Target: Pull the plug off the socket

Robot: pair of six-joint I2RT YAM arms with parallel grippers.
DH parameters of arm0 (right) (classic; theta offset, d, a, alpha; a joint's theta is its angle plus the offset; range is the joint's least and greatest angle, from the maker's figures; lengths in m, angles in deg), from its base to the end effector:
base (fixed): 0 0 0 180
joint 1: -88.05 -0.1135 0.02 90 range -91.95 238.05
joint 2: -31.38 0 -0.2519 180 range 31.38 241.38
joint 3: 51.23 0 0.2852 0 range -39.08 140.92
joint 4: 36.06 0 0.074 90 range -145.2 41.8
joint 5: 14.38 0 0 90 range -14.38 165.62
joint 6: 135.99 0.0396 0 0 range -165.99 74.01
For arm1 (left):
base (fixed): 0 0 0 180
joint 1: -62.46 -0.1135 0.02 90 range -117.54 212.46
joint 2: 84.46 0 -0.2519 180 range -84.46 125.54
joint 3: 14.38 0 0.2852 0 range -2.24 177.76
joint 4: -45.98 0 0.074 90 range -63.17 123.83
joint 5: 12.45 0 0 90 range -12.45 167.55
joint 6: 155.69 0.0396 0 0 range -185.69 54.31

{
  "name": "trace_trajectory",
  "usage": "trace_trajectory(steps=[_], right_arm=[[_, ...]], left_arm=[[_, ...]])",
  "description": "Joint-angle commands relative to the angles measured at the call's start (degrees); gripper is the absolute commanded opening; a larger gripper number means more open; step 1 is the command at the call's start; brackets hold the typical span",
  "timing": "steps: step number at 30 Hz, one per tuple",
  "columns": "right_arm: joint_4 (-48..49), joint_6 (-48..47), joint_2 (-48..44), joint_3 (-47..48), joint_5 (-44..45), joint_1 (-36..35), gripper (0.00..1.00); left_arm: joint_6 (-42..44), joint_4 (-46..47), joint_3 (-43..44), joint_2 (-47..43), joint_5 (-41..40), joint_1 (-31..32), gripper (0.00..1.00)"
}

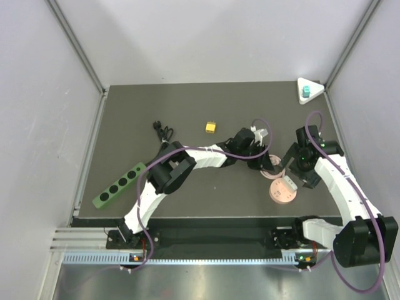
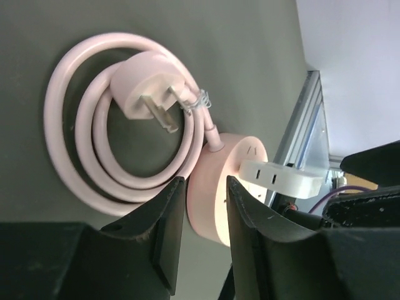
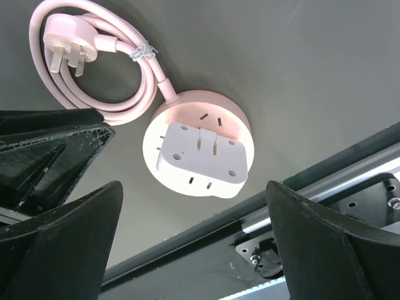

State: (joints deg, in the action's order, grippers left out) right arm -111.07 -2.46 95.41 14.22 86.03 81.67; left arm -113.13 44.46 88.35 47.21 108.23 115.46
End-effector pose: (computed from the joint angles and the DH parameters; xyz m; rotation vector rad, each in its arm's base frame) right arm 0.2261 0.0181 0.2387 0.9287 2.6477 -0.0610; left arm 0.3029 -0.4356 0.1089 0.4992 2.4110 -1.4962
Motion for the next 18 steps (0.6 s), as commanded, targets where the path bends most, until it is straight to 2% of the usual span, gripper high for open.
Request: trace_trajectory(steps=[1,9,15,18], right_arm=[[2.32,0.33,0.22,-0.3,0.48,-0.48,0.96],[4.16,2.44,-0.75,-3.81,0.66,-0.4,0.95],[4.86,2.44,-0.66,-4.26,0.4,-0.22,0.95],[4.95,2.0,-0.57,-4.34,0.39,0.13,0.95]], left_arm=[[-1.78,4.13,2.58,1.91,2.19,0.27,0.38],[-1.34,3.51,1.97,3.06,1.84,0.18,0.36],[2.34,2.73,-0.93,-3.08,0.7,0.27,0.4],[3.32,2.81,-2.52,-6.6,1.92,0.27,0.38]])
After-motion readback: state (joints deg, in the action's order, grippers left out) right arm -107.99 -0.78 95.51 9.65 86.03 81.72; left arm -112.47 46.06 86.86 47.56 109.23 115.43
